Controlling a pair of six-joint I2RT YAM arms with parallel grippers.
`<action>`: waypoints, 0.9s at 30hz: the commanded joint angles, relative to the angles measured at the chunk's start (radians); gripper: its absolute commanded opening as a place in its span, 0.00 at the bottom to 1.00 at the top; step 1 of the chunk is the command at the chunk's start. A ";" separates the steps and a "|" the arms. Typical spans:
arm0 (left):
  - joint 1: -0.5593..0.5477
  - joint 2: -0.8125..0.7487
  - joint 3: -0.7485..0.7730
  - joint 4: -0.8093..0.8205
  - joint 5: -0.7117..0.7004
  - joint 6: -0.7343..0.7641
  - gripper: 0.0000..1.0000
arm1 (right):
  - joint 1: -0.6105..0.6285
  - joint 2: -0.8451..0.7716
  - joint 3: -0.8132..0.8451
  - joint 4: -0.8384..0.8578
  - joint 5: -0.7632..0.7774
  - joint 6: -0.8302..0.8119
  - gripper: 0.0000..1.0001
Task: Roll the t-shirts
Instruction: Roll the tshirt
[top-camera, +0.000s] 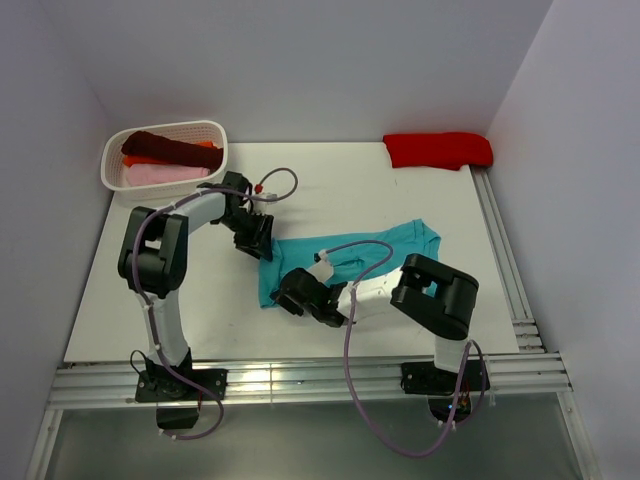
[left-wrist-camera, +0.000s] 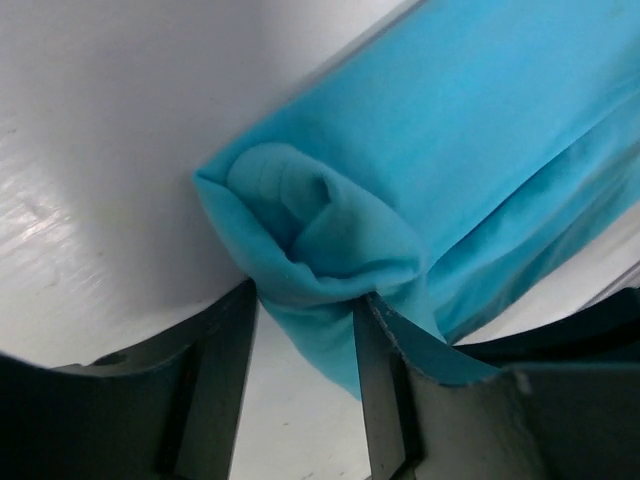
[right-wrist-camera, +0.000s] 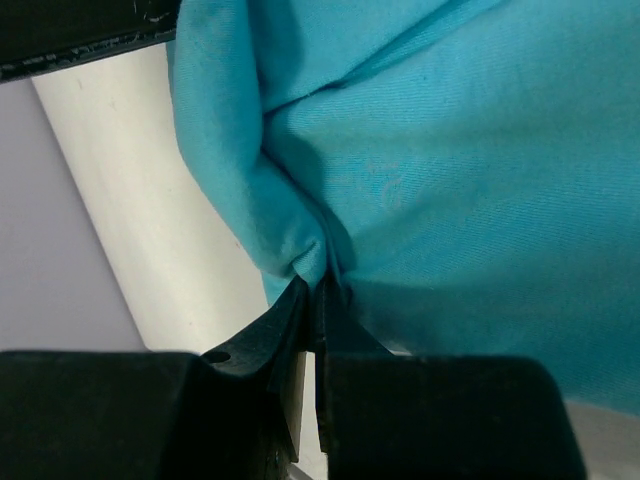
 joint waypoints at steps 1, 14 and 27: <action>-0.007 0.042 0.038 0.031 -0.041 -0.025 0.49 | 0.007 -0.023 0.028 -0.119 0.039 -0.058 0.06; -0.032 0.049 0.037 0.043 -0.150 -0.060 0.48 | 0.075 -0.051 0.105 -0.346 0.052 -0.159 0.31; -0.043 0.029 0.056 0.022 -0.169 -0.055 0.49 | 0.093 -0.109 0.412 -0.762 0.223 -0.291 0.49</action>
